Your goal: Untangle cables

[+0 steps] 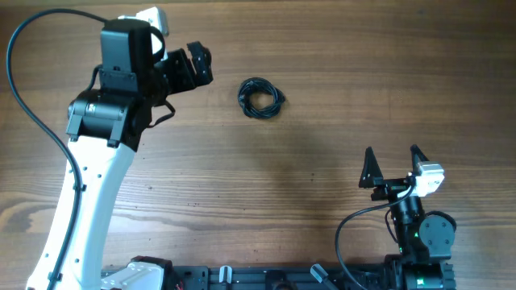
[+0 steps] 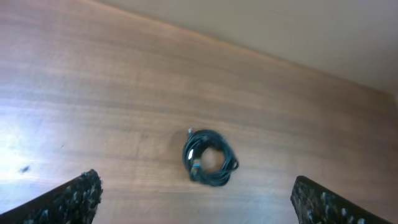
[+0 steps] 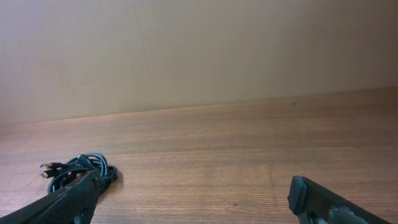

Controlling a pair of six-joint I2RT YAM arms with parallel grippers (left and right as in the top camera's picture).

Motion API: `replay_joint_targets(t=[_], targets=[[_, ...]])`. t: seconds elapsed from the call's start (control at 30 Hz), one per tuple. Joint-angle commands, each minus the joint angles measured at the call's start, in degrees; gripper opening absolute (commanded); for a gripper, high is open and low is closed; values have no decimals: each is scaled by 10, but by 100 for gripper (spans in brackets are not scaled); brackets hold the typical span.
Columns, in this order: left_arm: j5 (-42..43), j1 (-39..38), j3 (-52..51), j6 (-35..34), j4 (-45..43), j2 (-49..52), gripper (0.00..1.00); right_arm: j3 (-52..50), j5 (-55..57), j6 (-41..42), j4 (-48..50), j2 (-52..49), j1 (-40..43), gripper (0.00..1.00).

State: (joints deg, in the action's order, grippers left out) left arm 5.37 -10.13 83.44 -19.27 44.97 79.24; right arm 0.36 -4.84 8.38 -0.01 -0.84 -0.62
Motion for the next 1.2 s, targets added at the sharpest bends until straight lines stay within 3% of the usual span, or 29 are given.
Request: replay_joint_targets(t=[0.0,0.23,0.73,0.97,1.17], targets=[[-19,-3,9,-5,13,12,99,-1,5,7,1,4,-3,100],[-18,-41,9,-6,66,57,98,-1,5,7,1,4,-3,100],[-14,-104,9,-12,24,119,97,-1,3,8,2,4,-3,100],[-14,-104,9,-12,24,119,97,22,-96,61,-9,-6,-3,100],[-14,-104,9,-25,24,119,98,99,-152,62,-18,-87,-3,100]])
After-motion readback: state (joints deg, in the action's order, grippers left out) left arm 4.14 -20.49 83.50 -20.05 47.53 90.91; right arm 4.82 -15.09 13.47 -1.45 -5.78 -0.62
